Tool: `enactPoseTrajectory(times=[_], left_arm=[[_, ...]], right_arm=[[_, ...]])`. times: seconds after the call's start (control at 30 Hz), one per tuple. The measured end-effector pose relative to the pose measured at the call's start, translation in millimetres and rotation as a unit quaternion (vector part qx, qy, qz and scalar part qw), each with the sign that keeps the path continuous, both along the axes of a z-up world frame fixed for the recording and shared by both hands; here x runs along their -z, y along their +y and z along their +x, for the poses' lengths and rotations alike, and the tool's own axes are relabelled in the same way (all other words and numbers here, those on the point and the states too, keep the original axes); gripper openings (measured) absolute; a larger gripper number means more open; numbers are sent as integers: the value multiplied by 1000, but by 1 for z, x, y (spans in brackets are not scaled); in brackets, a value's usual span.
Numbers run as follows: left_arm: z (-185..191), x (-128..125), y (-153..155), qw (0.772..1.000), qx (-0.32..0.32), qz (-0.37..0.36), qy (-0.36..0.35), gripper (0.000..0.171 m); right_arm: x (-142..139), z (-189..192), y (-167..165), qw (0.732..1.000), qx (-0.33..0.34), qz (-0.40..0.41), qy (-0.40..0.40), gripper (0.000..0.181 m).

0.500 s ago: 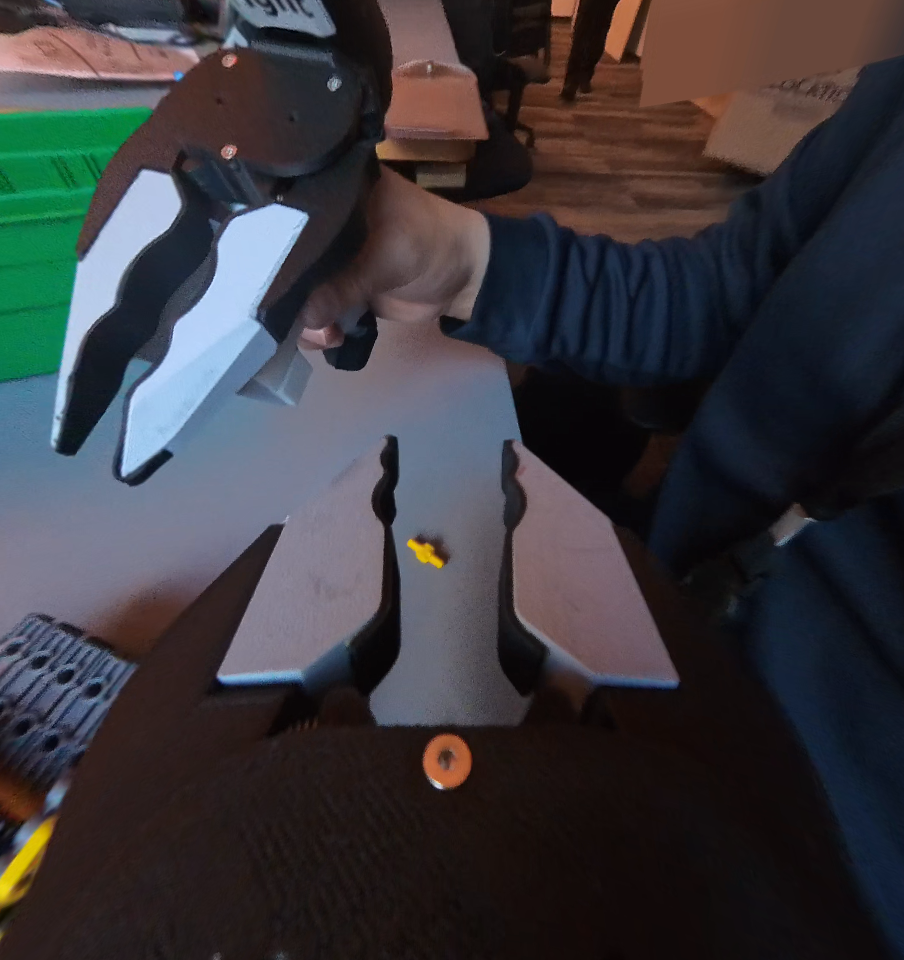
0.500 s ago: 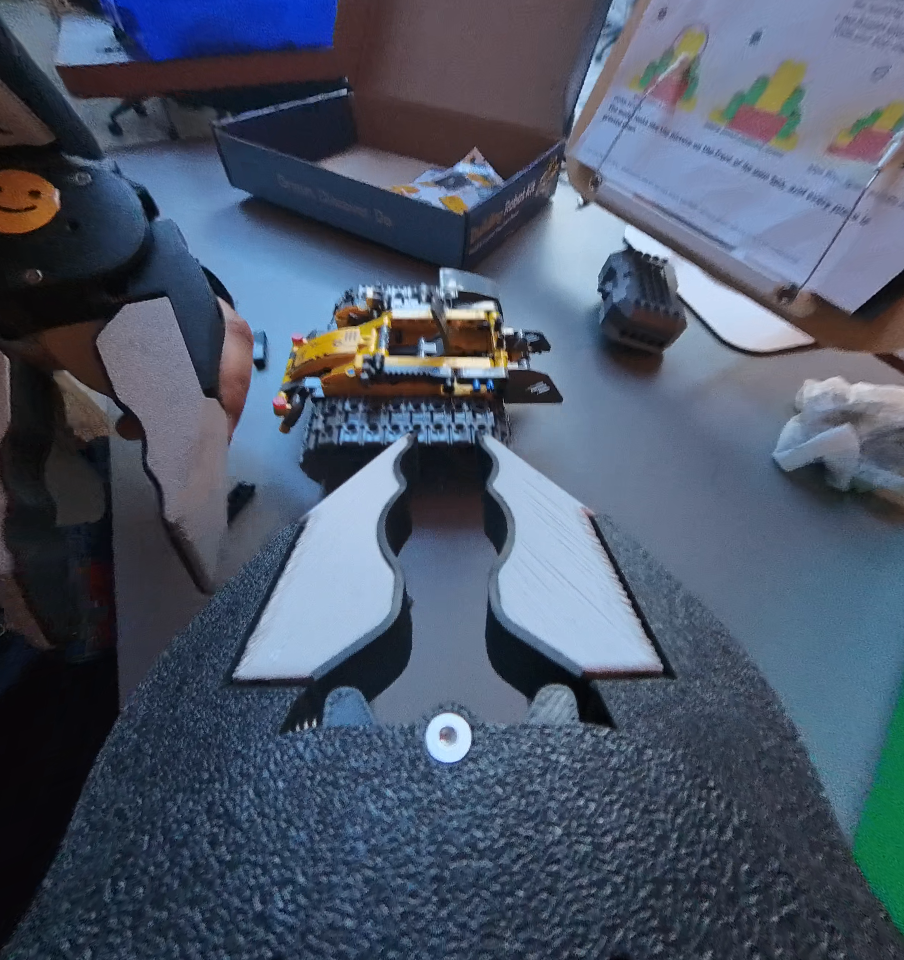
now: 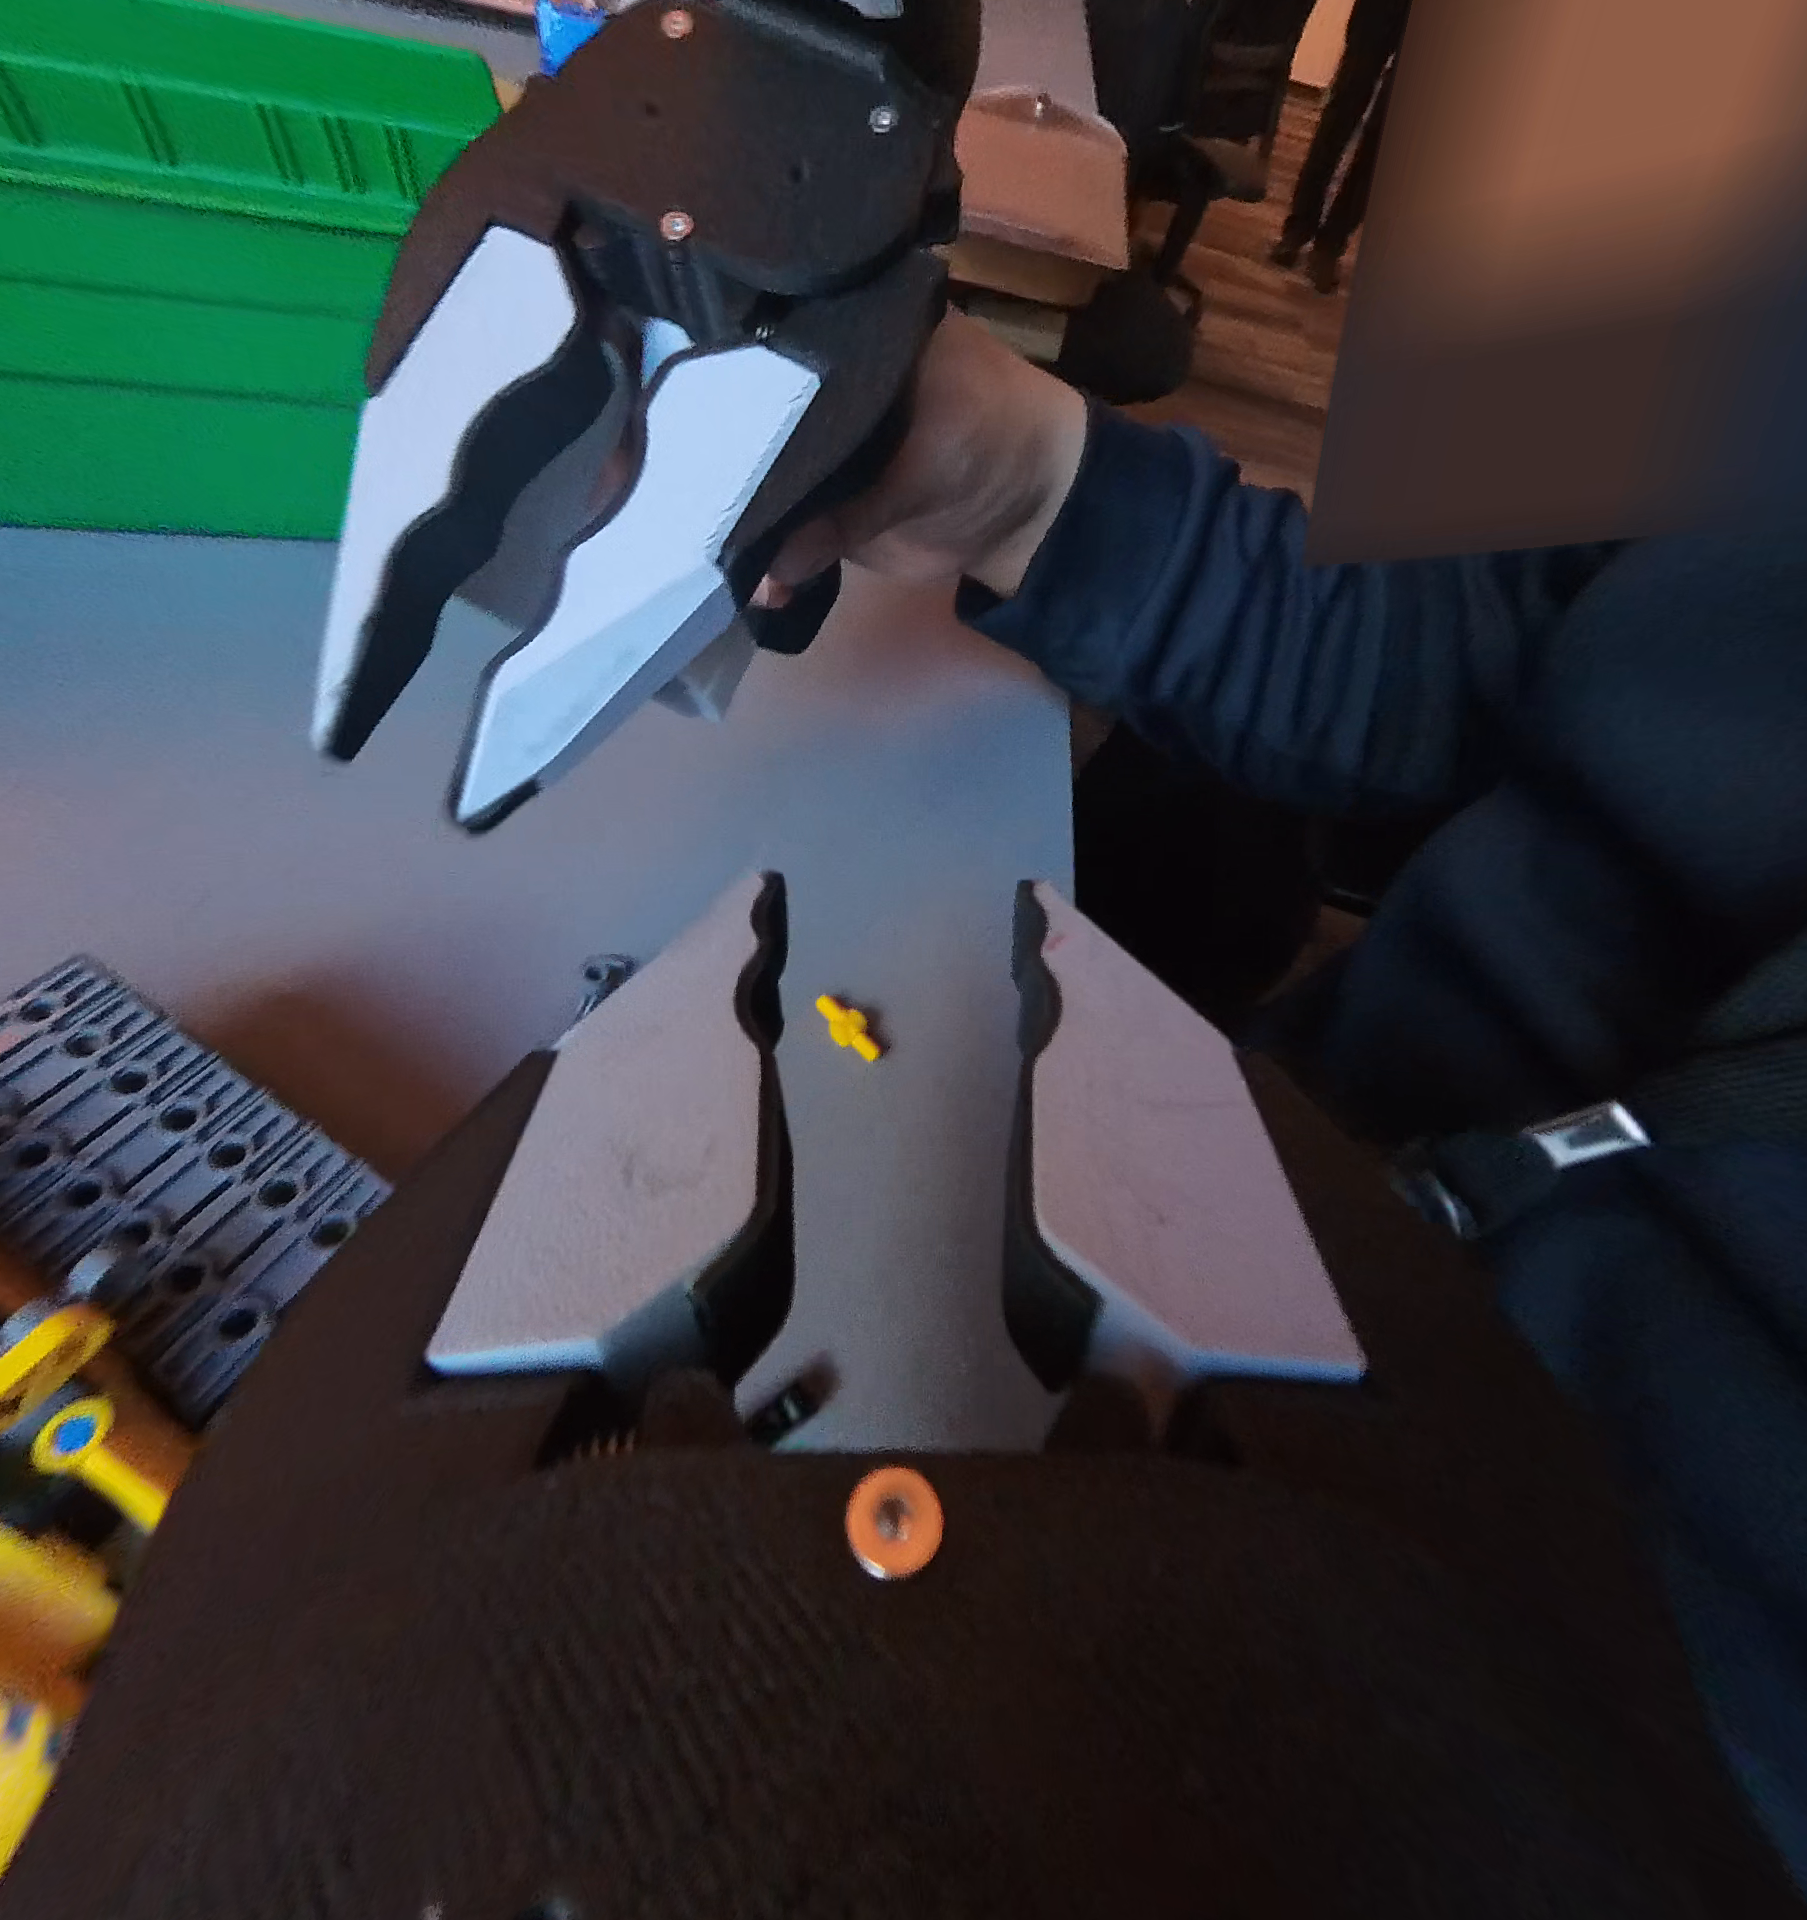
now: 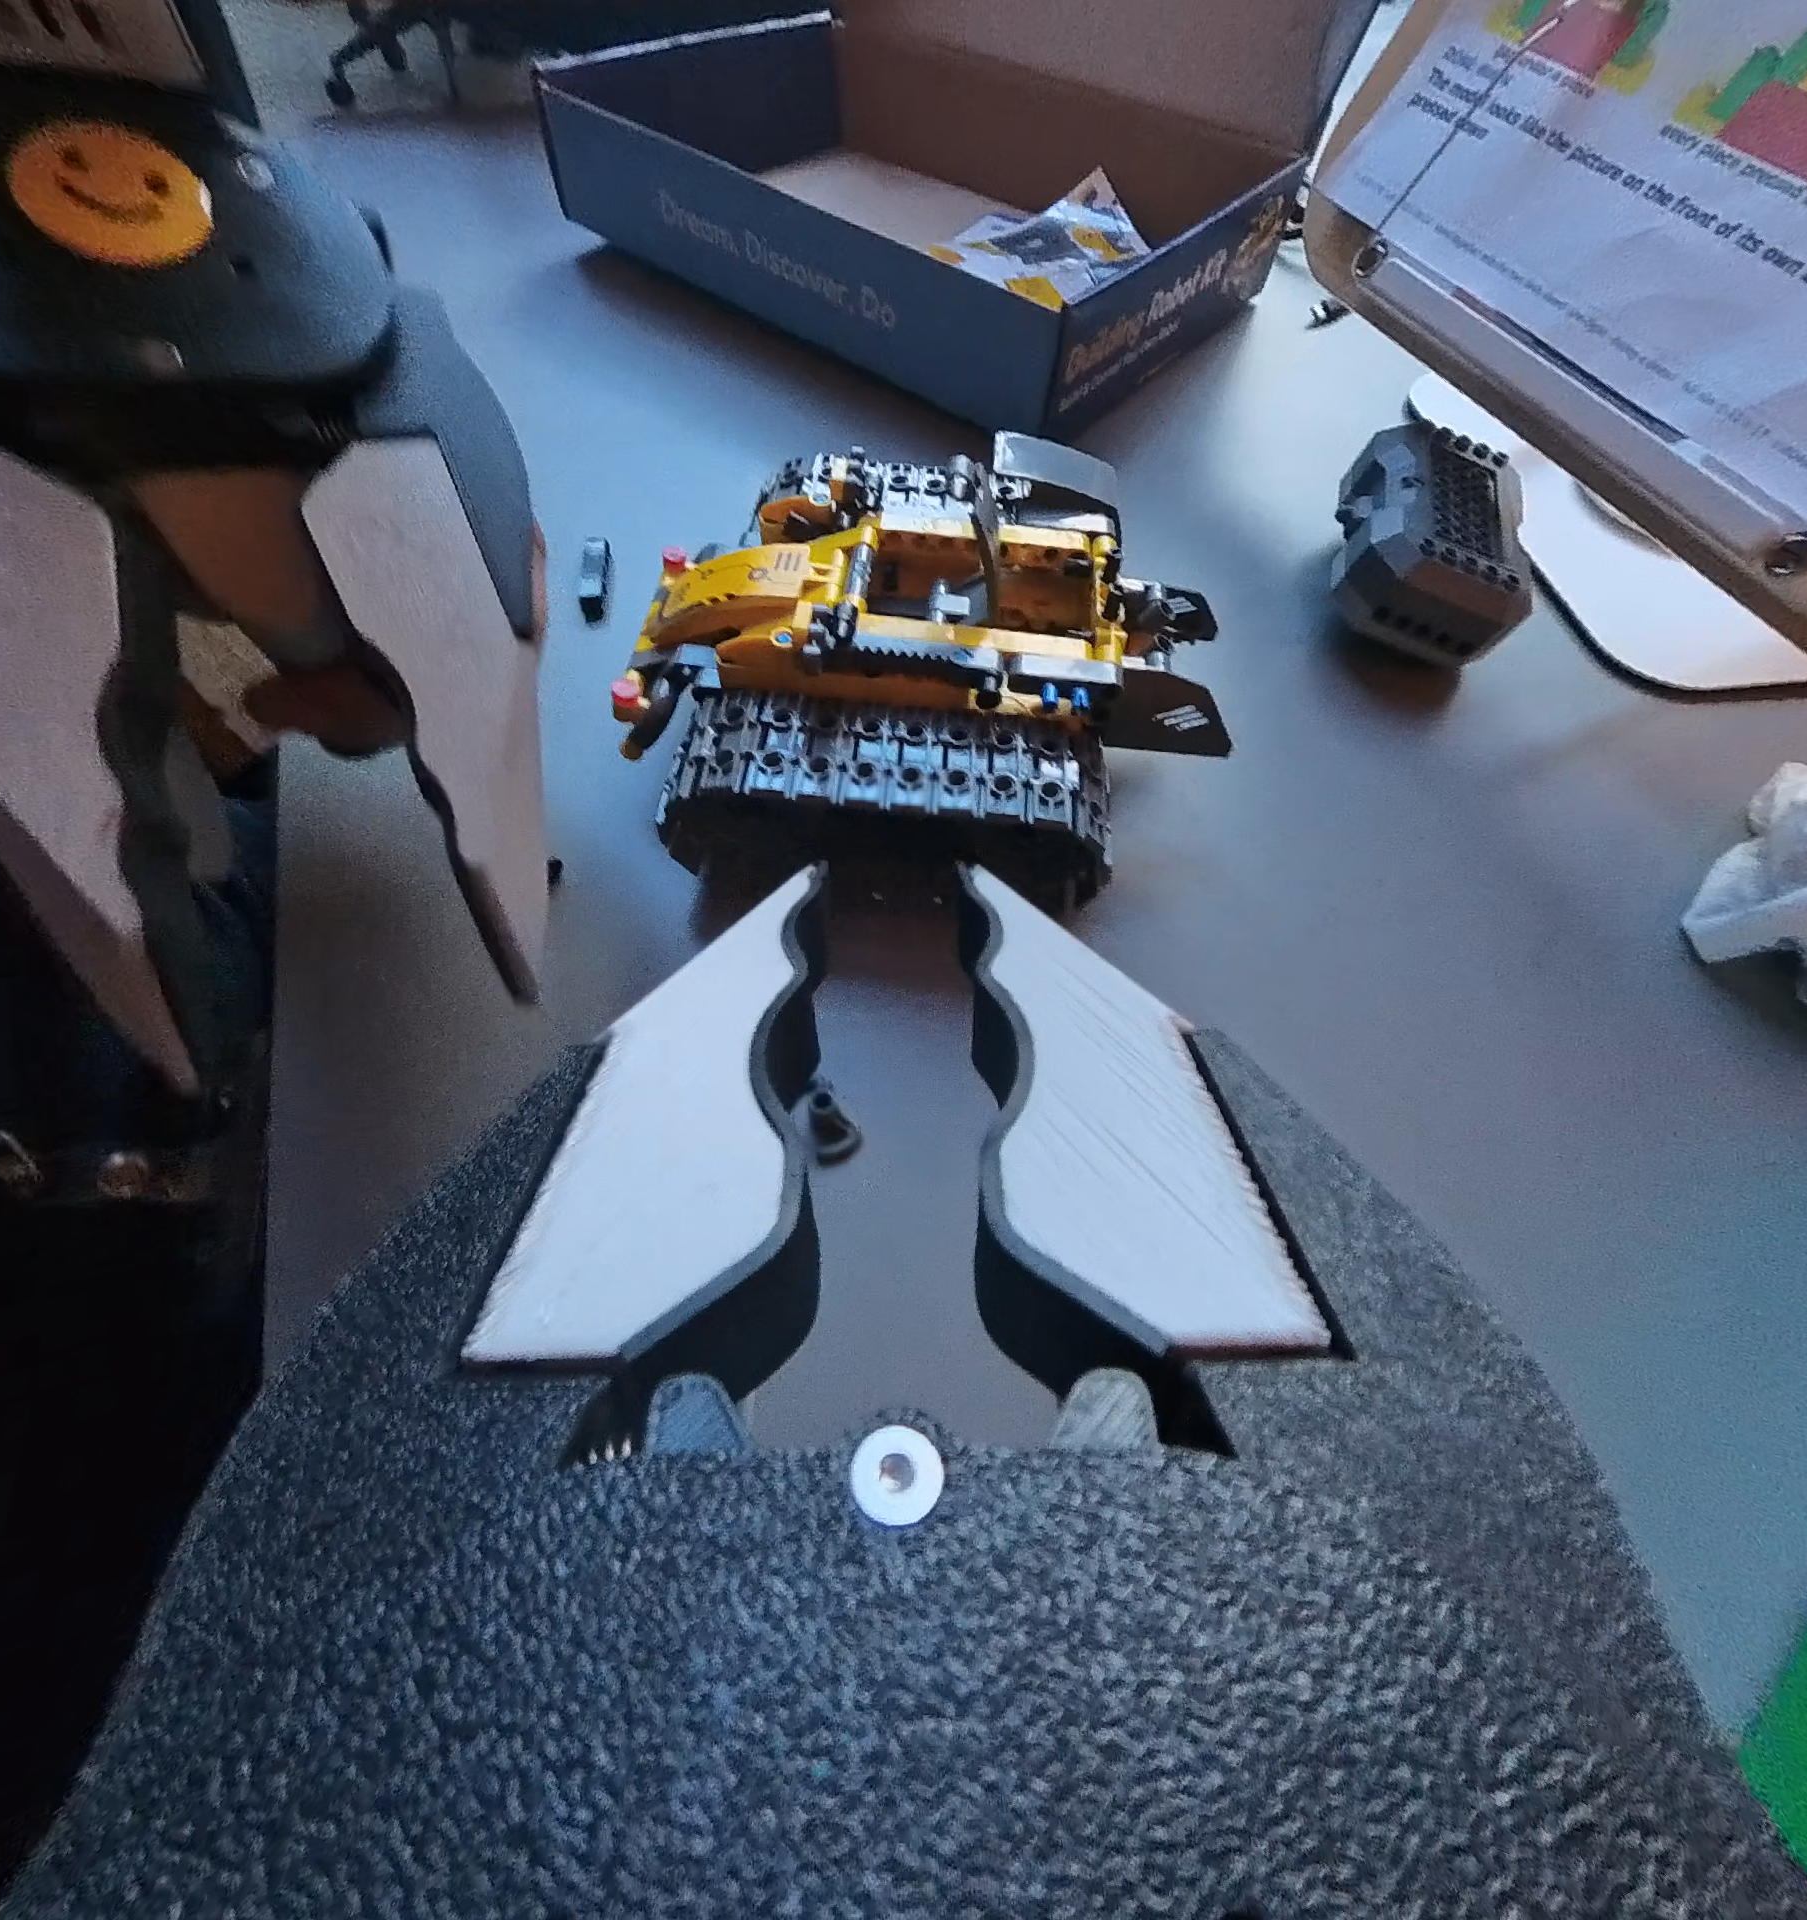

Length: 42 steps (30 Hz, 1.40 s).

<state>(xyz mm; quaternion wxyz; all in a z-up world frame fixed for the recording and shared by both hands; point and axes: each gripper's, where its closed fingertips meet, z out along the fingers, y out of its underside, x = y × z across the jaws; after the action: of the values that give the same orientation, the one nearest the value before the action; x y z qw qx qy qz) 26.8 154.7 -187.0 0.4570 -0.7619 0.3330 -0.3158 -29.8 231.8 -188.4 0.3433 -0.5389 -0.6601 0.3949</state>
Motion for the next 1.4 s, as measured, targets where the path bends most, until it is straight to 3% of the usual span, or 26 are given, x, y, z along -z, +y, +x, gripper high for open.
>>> enactPoseTrajectory(times=[0.13, 0.3, 0.4, 0.5, 0.73, 0.8, 0.9, 1.0, 1.07, 1.13, 1.2, 1.3, 1.4], left_arm=[[-24, -2, -4, 999, -17, 25, 24, 41], [-21, -11, -16, 999, -4, 40, -23, 36], [-18, -13, -11, 997, -19, 66, -14, 33], [-11, -16, -24, 998, 6, 50, -27, 34], [-16, -18, -32, 999, -15, 43, -19, 34], [-13, -19, -34, 999, -14, 38, -21, 34], [-4, -18, -38, 999, -7, 37, -18, 34], [3, -13, -41, 999, 0, 38, -6, 34], [7, -11, -43, 999, 2, 37, -3, 34], [8, -11, -44, 999, 3, 37, -1, 34], [8, -11, -45, 999, 3, 39, 1, 34], [6, -11, -45, 999, 0, 37, -1, 33], [4, -10, -46, 999, -6, 32, -7, 33]], right_arm=[[4, 22, 14, 1000, 5, -4, -23, 21], [28, 41, 3, 997, -17, 2, -81, 21], [42, 37, -7, 995, -21, -3, -93, 22], [48, 23, -15, 996, -27, -22, -84, 22], [74, 14, -13, 990, -34, 5, -136, 21], [81, 17, -15, 986, -48, 10, -157, 10], [78, 16, -14, 985, -50, 38, -159, 6], [48, 15, -11, 991, -41, 56, -118, 6], [23, 20, 5, 994, 0, 71, -87, 6], [-2, 31, 43, 989, 96, 98, -57, 6], [-32, 55, 94, 966, 227, 122, -7, 6], [-70, 96, 143, 931, 341, 69, 111, 6], [-49, 131, 183, 907, 407, 3, 107, 5]])
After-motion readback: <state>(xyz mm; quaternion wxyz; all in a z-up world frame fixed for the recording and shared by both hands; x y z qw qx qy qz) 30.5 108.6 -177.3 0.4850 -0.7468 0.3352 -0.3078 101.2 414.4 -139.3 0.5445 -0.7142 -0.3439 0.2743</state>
